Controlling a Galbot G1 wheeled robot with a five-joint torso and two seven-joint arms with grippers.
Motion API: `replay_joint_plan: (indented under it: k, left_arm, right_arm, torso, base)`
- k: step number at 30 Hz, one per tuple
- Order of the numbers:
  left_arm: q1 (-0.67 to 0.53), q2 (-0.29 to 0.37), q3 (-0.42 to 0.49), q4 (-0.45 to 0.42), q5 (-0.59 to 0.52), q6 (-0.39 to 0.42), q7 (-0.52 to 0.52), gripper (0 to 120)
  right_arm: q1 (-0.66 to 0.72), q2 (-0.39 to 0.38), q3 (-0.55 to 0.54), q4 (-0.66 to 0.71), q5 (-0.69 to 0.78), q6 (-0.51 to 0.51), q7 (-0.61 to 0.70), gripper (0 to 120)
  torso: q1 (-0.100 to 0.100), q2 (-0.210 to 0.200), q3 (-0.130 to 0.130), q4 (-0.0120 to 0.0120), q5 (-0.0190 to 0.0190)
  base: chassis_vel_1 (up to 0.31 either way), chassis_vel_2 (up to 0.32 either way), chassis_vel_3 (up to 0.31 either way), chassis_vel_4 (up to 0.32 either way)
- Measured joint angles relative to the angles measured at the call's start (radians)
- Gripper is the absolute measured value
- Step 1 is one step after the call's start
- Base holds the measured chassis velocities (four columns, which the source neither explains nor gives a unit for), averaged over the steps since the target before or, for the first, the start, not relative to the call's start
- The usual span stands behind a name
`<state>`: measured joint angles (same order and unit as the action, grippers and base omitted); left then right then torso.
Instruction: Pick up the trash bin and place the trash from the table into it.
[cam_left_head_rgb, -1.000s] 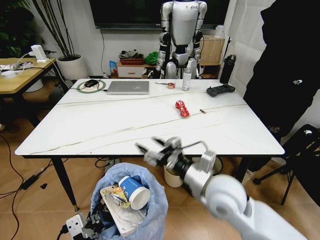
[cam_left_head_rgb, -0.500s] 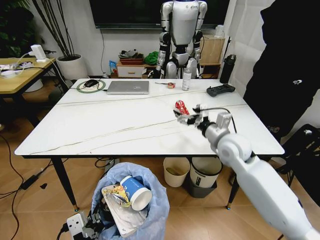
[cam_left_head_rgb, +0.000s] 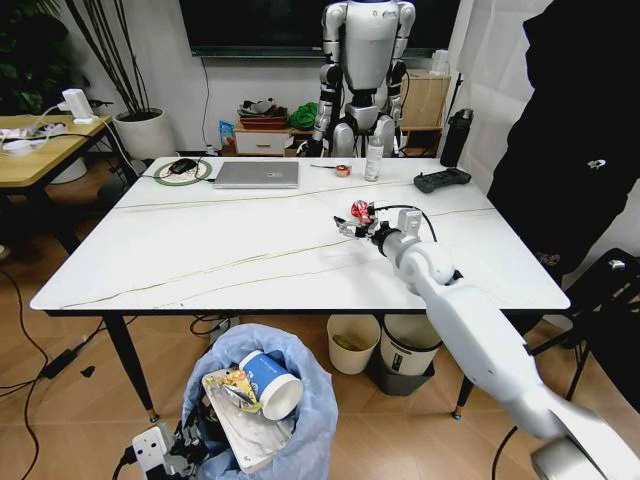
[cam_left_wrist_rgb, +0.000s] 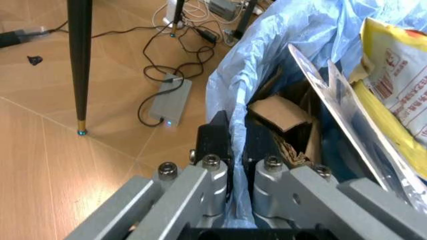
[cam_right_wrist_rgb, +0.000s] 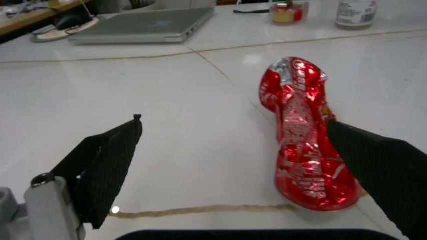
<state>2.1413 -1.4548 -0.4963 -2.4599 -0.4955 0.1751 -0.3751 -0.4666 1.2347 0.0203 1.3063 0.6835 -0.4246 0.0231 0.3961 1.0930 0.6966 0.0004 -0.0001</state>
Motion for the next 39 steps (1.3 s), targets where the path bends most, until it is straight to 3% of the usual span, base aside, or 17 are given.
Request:
replay_joint_plan:
  k: [19,27,29,32,39]
  left_arm:
    - [-0.013,0.0,-0.005,0.012,-0.016,0.001,0.0,0]
    - [-0.017,0.002,-0.007,0.013,-0.022,0.002,0.0,0]
    - [-0.019,0.004,-0.009,0.016,-0.026,0.003,0.0,0]
    - [-0.022,0.006,-0.01,0.017,-0.028,0.003,0.0,0]
    - [-0.027,0.008,-0.011,0.022,-0.031,0.004,-0.001,0]
  right_arm:
    - [0.032,-0.002,0.004,-0.148,-0.062,0.031,-0.032,98]
    - [0.03,-0.001,0.009,-0.164,-0.062,0.038,-0.041,74]
    - [0.023,-0.003,0.01,-0.164,-0.062,0.04,-0.042,58]
    - [0.019,-0.003,0.011,-0.164,-0.062,0.042,-0.042,47]
    - [0.014,-0.005,0.01,-0.152,-0.06,0.044,-0.045,43]
  torso:
    - [0.0,0.0,0.0,0.0,0.0002]
    - [0.0,0.0,0.0,0.0,0.0001]
    - [0.0,0.0,0.0,-0.0001,0.0]
    - [0.0,0.0,0.0,-0.0002,0.0]
    - [0.0,0.0,0.0,0.0,0.0001]
  base:
    - [0.0,0.0,0.0,0.0]
    - [0.0,0.0,0.0,0.0]
    - [0.0,0.0,0.0,0.0]
    - [0.0,0.0,0.0,0.0]
    - [0.0,0.0,0.0,0.0]
